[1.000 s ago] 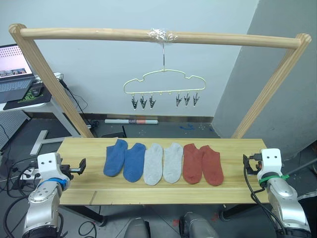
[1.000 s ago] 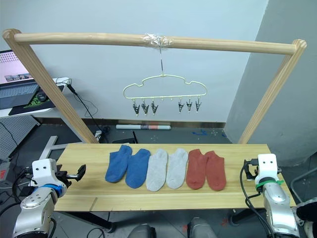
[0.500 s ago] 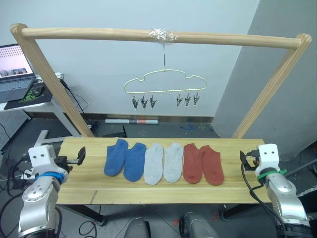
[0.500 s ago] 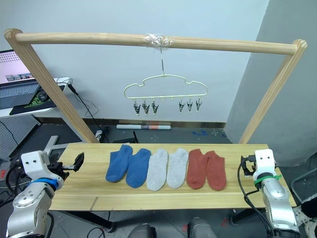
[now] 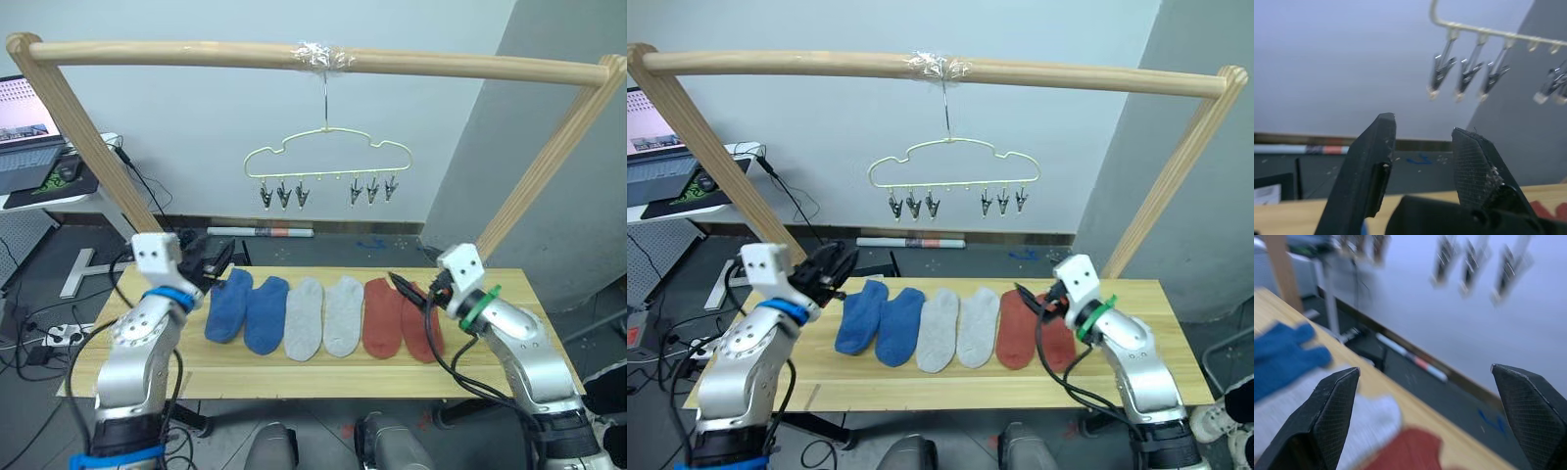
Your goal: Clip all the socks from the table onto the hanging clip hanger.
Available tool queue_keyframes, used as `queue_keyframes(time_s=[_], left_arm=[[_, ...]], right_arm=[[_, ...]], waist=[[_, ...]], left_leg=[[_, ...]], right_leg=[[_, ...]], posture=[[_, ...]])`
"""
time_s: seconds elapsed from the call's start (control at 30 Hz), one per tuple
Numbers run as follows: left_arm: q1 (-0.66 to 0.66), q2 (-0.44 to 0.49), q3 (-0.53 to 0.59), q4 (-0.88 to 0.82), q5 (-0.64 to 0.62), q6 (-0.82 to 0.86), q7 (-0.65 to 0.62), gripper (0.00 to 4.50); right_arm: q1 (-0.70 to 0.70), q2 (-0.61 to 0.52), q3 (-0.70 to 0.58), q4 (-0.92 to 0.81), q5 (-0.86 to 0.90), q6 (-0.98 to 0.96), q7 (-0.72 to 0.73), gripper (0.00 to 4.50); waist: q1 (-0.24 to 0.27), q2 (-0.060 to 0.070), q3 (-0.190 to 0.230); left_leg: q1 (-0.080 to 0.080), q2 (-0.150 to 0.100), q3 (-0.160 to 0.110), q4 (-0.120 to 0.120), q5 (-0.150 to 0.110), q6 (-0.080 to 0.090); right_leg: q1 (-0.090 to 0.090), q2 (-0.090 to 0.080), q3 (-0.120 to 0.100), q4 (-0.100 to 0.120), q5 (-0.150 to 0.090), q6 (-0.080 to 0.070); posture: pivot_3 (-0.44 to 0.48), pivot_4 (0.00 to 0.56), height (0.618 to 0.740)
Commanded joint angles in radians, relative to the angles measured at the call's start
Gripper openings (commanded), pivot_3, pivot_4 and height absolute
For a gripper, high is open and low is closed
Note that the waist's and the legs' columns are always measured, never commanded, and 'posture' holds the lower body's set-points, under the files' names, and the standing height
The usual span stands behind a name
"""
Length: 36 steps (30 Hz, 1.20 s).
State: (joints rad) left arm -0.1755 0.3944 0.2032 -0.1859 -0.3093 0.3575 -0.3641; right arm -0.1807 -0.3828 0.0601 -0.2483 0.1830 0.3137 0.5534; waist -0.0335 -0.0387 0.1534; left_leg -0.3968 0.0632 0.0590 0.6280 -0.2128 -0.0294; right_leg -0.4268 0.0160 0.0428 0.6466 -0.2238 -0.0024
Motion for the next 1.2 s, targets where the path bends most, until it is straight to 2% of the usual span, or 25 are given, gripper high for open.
queue_keyframes(time_s=[0.03,0.23,0.47,0.7,1.03,1.2], left_arm=[[-0.033,-0.008,-0.023,0.002,0.019,-0.02,0.003,2.31],[-0.166,-0.079,-0.069,0.156,0.088,-0.095,0.065,2.31],[-0.288,-0.152,-0.091,0.354,0.166,-0.226,0.154,2.31],[-0.361,-0.181,-0.088,0.461,0.192,-0.306,0.186,2.31],[-0.486,-0.175,-0.073,0.601,0.217,-0.404,0.222,2.31],[-0.508,-0.166,-0.071,0.625,0.228,-0.435,0.233,2.31]], right_arm=[[-0.033,0.024,0.011,-0.034,0.034,0.03,0.003,4.5],[-0.193,0.095,0.065,-0.029,0.06,0.087,0.022,4.5],[-0.303,0.168,0.102,0.001,0.061,0.117,0.002,4.5],[-0.328,0.177,0.101,0.005,0.063,0.127,0.0,4.5],[-0.371,0.174,0.086,-0.004,0.085,0.164,-0.005,4.5],[-0.374,0.17,0.082,-0.007,0.091,0.171,-0.007,4.5]], waist=[[0.001,0.0,0.004],[-0.002,-0.001,0.024],[-0.008,-0.002,0.032],[-0.013,-0.005,0.046],[-0.027,-0.006,0.063],[-0.027,-0.006,0.063]], left_leg=[[0.0,0.0,0.0,0.0,-0.001,0.0],[-0.002,0.0,-0.001,0.001,-0.001,0.001],[-0.004,0.0,-0.002,0.0,-0.001,0.001],[-0.005,0.0,-0.002,0.001,-0.001,0.001],[-0.005,0.0,-0.002,0.0,-0.001,0.001],[-0.012,0.0,-0.002,0.001,-0.001,0.001]], right_leg=[[0.0,0.0,0.0,0.0,-0.001,0.001],[-0.002,0.001,0.0,0.002,0.0,0.001],[-0.002,0.0,-0.001,0.0,0.002,0.006],[-0.003,0.0,-0.001,0.0,0.003,0.007],[-0.004,0.0,-0.002,0.0,0.003,0.008],[-0.012,0.0,-0.001,0.001,0.003,0.008]], posture=[[-0.058,0.198,0.74],[-0.078,0.21,0.74],[-0.108,0.228,0.74],[-0.115,0.235,0.74],[-0.135,0.245,0.74],[-0.135,0.245,0.74]])
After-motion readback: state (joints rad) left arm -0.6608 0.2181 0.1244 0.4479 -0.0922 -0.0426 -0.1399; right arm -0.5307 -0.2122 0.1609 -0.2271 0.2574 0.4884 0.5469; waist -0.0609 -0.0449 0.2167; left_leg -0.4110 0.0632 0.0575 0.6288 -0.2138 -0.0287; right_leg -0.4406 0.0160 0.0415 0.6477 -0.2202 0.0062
